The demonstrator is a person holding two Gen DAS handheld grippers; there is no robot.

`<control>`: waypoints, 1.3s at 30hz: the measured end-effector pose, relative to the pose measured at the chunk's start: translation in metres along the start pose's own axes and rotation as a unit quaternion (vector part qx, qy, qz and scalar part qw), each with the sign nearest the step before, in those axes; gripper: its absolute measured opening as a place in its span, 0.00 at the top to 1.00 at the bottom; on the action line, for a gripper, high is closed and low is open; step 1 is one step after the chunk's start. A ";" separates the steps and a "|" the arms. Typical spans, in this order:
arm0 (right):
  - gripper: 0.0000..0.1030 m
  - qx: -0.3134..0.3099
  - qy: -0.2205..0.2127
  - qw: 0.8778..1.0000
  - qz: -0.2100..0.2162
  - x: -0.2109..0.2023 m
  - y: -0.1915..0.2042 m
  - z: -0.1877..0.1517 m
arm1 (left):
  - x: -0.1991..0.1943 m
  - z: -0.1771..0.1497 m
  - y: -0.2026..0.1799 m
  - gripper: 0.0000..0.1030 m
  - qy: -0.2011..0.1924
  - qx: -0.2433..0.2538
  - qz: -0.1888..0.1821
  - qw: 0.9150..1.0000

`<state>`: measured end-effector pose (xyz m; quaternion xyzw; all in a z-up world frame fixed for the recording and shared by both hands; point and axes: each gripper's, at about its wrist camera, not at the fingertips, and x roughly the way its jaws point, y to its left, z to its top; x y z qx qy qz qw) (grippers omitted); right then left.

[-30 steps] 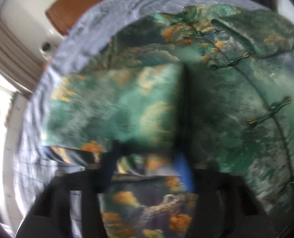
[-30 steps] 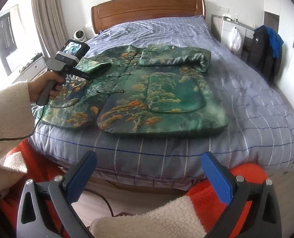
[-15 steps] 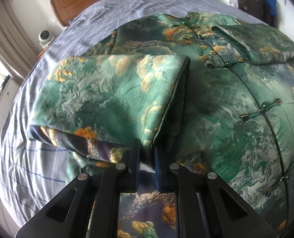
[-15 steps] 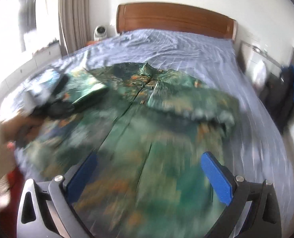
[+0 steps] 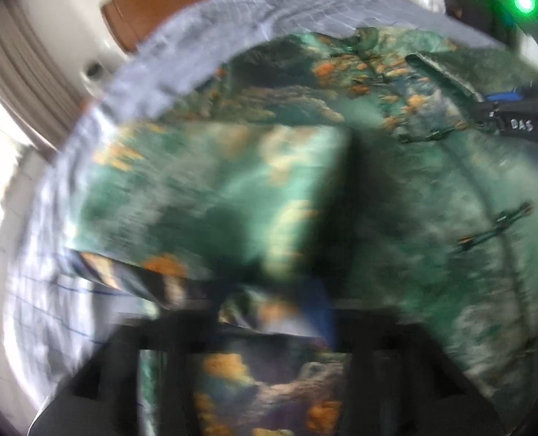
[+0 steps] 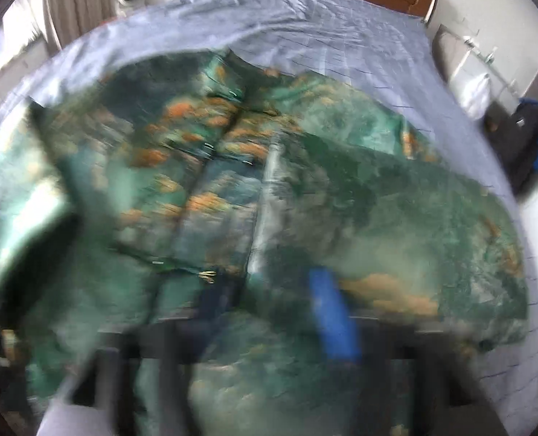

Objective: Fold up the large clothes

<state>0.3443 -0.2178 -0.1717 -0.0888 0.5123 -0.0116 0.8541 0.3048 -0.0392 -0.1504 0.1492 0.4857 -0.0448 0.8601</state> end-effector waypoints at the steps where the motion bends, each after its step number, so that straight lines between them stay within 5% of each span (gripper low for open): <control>1: 0.80 0.008 -0.006 1.000 -0.003 -0.005 -0.003 -0.002 | -0.001 0.002 0.003 0.91 0.001 -0.009 -0.003 1.000; 9: 0.86 0.037 -0.105 0.994 0.012 -0.110 -0.073 -0.005 | -0.061 0.024 0.052 0.92 -0.042 -0.073 -0.056 0.995; 17: 0.86 0.104 -0.174 0.977 -0.061 -0.206 -0.211 -0.021 | -0.129 0.024 0.207 0.93 -0.105 -0.216 -0.001 0.971; 21: 0.87 0.188 -0.171 0.962 -0.097 -0.223 -0.299 -0.058 | -0.129 -0.010 0.300 0.93 -0.098 -0.327 0.039 0.939; 27: 0.89 0.332 -0.113 0.928 -0.125 -0.186 -0.402 -0.151 | -0.088 -0.074 0.375 0.94 -0.041 -0.427 0.096 0.898; 31: 1.00 0.400 -0.060 0.908 -0.111 -0.137 -0.428 -0.202 | -0.044 -0.122 0.396 0.94 0.011 -0.486 0.094 0.869; 36: 1.00 0.444 -0.016 0.892 -0.090 -0.082 -0.422 -0.247 | -0.001 -0.161 0.404 0.93 0.054 -0.542 0.060 0.836; 38: 1.00 0.445 -0.013 0.891 -0.090 -0.078 -0.417 -0.256 | 0.007 -0.172 0.409 0.85 0.067 -0.563 0.049 0.822; 39: 1.00 0.447 -0.016 0.890 -0.089 -0.079 -0.416 -0.260 | 0.009 -0.180 0.412 0.69 0.069 -0.578 0.043 0.812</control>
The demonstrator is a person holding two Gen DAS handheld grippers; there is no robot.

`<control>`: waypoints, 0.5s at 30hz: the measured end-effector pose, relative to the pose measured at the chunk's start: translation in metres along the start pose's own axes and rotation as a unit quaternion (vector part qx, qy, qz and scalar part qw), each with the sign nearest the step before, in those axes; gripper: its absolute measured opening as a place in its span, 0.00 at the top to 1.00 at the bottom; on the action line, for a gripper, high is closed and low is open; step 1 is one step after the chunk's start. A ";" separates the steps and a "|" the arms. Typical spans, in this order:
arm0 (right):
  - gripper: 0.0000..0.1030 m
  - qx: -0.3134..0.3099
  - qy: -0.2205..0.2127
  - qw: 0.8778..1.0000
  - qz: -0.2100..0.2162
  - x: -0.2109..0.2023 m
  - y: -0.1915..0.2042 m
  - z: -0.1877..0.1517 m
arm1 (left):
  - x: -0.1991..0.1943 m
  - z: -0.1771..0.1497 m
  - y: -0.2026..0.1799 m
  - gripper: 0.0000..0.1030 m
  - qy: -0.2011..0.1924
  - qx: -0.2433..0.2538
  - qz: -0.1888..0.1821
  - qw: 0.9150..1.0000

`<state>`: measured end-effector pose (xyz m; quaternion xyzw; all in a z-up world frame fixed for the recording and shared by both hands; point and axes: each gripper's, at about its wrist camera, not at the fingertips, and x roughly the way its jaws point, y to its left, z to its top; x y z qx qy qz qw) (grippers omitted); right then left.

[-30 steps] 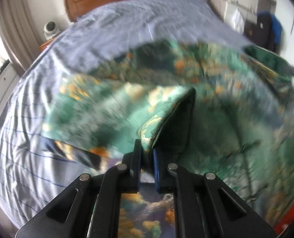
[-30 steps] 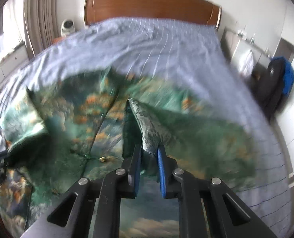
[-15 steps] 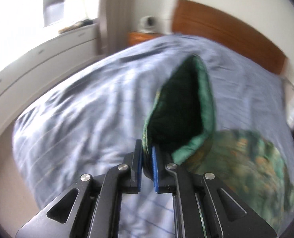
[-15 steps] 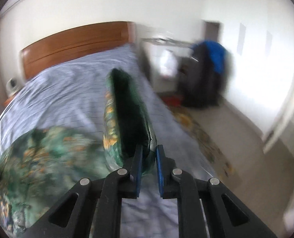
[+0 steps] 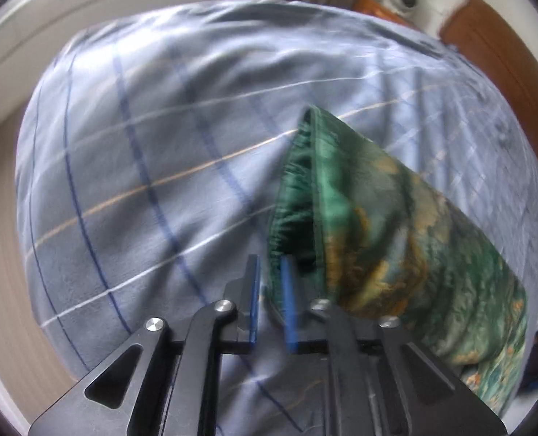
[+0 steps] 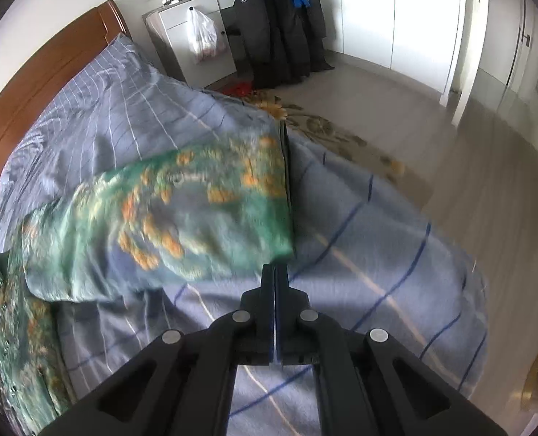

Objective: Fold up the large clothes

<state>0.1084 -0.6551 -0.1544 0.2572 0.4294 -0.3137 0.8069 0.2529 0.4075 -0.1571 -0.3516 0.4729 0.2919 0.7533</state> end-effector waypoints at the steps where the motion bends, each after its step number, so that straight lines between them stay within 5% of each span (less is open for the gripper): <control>1: 0.98 0.004 -0.003 1.000 0.001 -0.002 -0.008 -0.002 | 0.000 0.002 0.007 0.47 0.000 -0.012 0.000 1.000; 3: 0.85 0.016 -0.007 1.000 0.001 -0.004 -0.016 -0.007 | -0.005 0.008 0.022 0.30 -0.011 -0.027 -0.006 1.000; 5: 0.45 0.022 -0.012 1.000 -0.003 -0.011 -0.026 -0.010 | -0.010 0.008 0.034 0.29 -0.017 -0.020 -0.014 1.000; 6: 0.27 0.022 -0.019 1.000 -0.005 -0.018 -0.033 -0.011 | -0.017 0.008 0.041 0.30 -0.028 -0.011 0.014 0.999; 8: 0.25 0.017 -0.040 0.999 -0.004 -0.035 -0.040 -0.017 | -0.027 0.008 0.054 0.30 -0.048 0.003 0.040 0.998; 11: 0.25 0.000 -0.049 0.999 0.000 -0.053 -0.041 -0.023 | -0.047 0.004 0.079 0.30 -0.051 -0.006 0.028 0.998; 13: 0.25 -0.007 -0.045 0.999 0.027 -0.065 -0.039 -0.032 | -0.066 -0.012 0.087 0.30 -0.050 0.022 -0.021 0.998; 15: 0.25 -0.024 -0.021 0.996 0.085 -0.072 -0.024 -0.047 | -0.085 -0.046 0.064 0.28 -0.037 0.111 -0.075 0.990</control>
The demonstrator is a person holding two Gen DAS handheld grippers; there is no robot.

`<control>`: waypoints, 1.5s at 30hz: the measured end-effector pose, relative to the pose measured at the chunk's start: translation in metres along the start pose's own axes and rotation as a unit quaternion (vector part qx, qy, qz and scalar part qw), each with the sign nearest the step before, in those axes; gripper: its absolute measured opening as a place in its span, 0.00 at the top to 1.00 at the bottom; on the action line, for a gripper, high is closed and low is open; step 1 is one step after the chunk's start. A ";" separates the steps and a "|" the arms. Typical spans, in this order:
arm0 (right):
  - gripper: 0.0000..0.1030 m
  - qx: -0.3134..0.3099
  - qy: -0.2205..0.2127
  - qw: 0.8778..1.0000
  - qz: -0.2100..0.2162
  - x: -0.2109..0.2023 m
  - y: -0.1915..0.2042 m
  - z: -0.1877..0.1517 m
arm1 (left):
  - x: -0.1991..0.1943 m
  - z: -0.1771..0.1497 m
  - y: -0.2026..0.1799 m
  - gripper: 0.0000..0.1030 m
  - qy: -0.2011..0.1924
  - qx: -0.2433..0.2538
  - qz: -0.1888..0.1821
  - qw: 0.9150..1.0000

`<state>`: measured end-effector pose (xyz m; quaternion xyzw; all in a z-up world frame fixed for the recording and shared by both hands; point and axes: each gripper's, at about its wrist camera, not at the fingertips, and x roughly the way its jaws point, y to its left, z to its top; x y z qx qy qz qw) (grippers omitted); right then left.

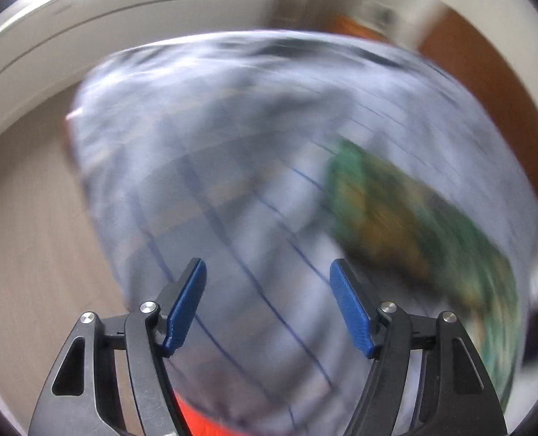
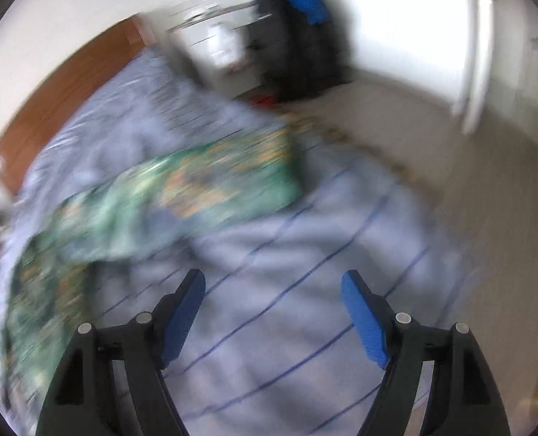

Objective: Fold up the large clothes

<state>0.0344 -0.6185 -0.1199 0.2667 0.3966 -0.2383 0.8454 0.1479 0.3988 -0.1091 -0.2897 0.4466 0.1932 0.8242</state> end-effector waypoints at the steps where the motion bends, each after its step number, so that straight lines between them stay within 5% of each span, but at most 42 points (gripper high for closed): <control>1: 0.25 -0.017 0.023 0.999 0.045 0.000 0.016 -0.012 | -0.007 -0.017 -0.018 0.23 0.010 0.044 -0.027 0.999; 5: 0.25 -0.081 0.094 0.977 0.175 0.005 0.071 -0.055 | -0.015 -0.099 -0.097 0.13 0.069 0.184 -0.123 0.973; 7: 0.25 -0.104 0.119 0.965 0.207 0.014 0.093 -0.074 | -0.004 -0.134 -0.130 0.13 0.099 0.226 -0.147 0.958; 16: 0.25 -0.172 0.179 0.942 0.227 0.051 0.127 -0.109 | 0.039 -0.181 -0.178 0.15 0.150 0.269 -0.181 0.934; 17: 0.26 -0.179 0.187 0.938 0.233 0.053 0.130 -0.113 | 0.041 -0.183 -0.182 0.18 0.154 0.277 -0.183 0.931; 18: 0.30 -0.182 0.189 0.935 0.236 0.053 0.132 -0.114 | 0.042 -0.190 -0.187 0.33 0.158 0.290 -0.182 0.926; 19: 0.39 -0.190 0.189 0.933 0.239 0.051 0.136 -0.117 | 0.044 -0.195 -0.191 0.64 0.164 0.299 -0.181 0.922; 20: 0.45 -0.202 0.186 0.932 0.238 0.050 0.138 -0.119 | 0.047 -0.198 -0.194 0.76 0.170 0.306 -0.176 0.920; 22: 0.80 -0.222 0.182 0.932 0.219 0.047 0.142 -0.121 | 0.047 -0.199 -0.194 0.87 0.174 0.300 -0.176 0.921; 27: 0.87 -0.229 0.178 0.933 0.213 0.025 0.149 -0.113 | 0.020 -0.190 -0.187 0.90 0.164 0.293 -0.182 0.924; 33: 0.87 -0.236 0.190 0.928 0.215 0.000 0.154 -0.112 | 0.016 -0.192 -0.179 0.89 0.169 0.298 -0.154 0.927; 38: 0.87 -0.214 0.212 0.935 0.185 0.039 0.148 -0.129 | 0.045 -0.208 -0.191 0.85 0.164 0.307 -0.108 0.931; 42: 0.77 -0.210 0.190 0.943 0.176 0.046 0.149 -0.132 | 0.031 -0.214 -0.196 0.43 0.117 0.339 -0.059 0.932; 45: 0.51 -0.185 0.192 0.945 0.191 0.042 0.139 -0.129 | 0.016 -0.208 -0.189 0.37 0.102 0.328 -0.061 0.937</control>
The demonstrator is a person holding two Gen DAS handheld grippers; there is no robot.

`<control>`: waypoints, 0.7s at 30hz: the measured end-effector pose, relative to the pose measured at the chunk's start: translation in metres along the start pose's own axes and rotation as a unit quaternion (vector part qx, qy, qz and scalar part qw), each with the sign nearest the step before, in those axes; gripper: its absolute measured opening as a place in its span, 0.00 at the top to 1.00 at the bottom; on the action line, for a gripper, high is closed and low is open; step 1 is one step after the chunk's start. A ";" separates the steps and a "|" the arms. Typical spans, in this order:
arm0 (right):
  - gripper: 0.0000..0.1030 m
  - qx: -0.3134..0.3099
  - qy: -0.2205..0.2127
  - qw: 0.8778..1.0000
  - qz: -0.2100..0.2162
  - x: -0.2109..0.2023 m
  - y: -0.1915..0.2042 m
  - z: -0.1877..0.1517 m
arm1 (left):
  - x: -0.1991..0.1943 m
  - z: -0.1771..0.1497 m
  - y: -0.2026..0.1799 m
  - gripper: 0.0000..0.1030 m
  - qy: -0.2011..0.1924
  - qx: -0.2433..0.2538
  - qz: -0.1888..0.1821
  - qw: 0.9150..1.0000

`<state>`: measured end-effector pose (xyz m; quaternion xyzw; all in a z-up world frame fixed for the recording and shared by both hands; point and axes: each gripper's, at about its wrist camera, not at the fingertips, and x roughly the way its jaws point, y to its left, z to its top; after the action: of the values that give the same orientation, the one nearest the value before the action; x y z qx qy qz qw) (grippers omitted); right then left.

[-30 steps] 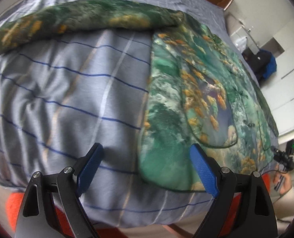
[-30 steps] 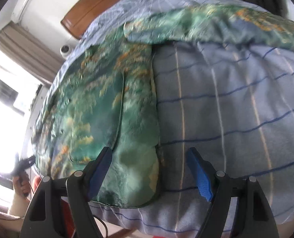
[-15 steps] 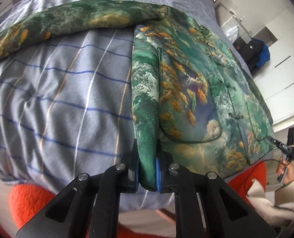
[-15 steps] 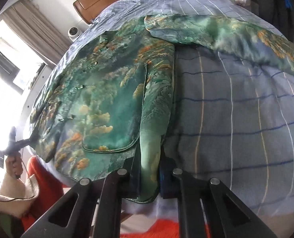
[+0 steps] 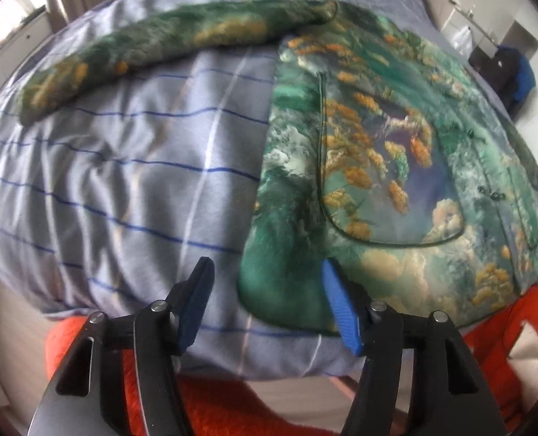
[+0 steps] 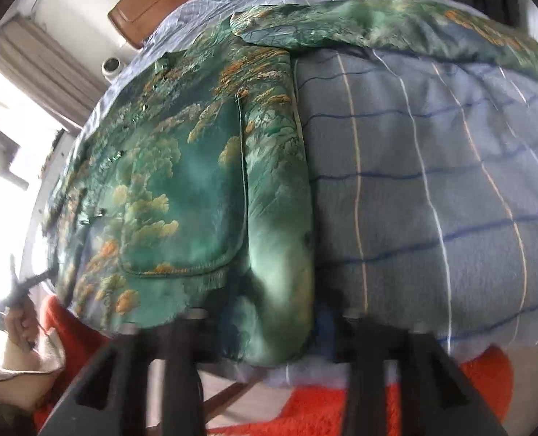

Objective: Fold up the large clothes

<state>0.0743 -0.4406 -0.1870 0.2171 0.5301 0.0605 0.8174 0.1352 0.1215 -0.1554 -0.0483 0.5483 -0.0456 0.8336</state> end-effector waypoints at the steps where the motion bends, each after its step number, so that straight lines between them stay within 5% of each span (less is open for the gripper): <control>1: 0.49 0.004 -0.003 1.000 0.002 -0.004 -0.001 -0.003 | -0.005 0.000 0.002 0.36 -0.006 -0.006 -0.002 1.000; 7: 0.49 0.006 -0.085 0.996 -0.034 -0.051 0.003 -0.003 | -0.039 0.014 -0.006 0.18 -0.093 -0.027 0.009 0.995; 12: 0.44 -0.027 -0.142 0.989 -0.033 -0.068 0.029 0.025 | -0.036 0.034 -0.032 0.13 -0.142 -0.017 0.018 0.990; 16: 0.43 -0.034 -0.139 0.990 -0.009 -0.047 0.041 0.035 | -0.021 0.027 -0.037 0.13 -0.153 -0.022 0.025 0.988; 21: 0.43 -0.009 -0.062 0.998 0.013 0.018 0.033 0.026 | 0.002 0.008 -0.034 0.13 -0.128 -0.026 0.059 0.990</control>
<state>0.1096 -0.4124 -0.1798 0.2201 0.4747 0.0618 0.8499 0.1424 0.0880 -0.1498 -0.0431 0.4404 0.0250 0.8964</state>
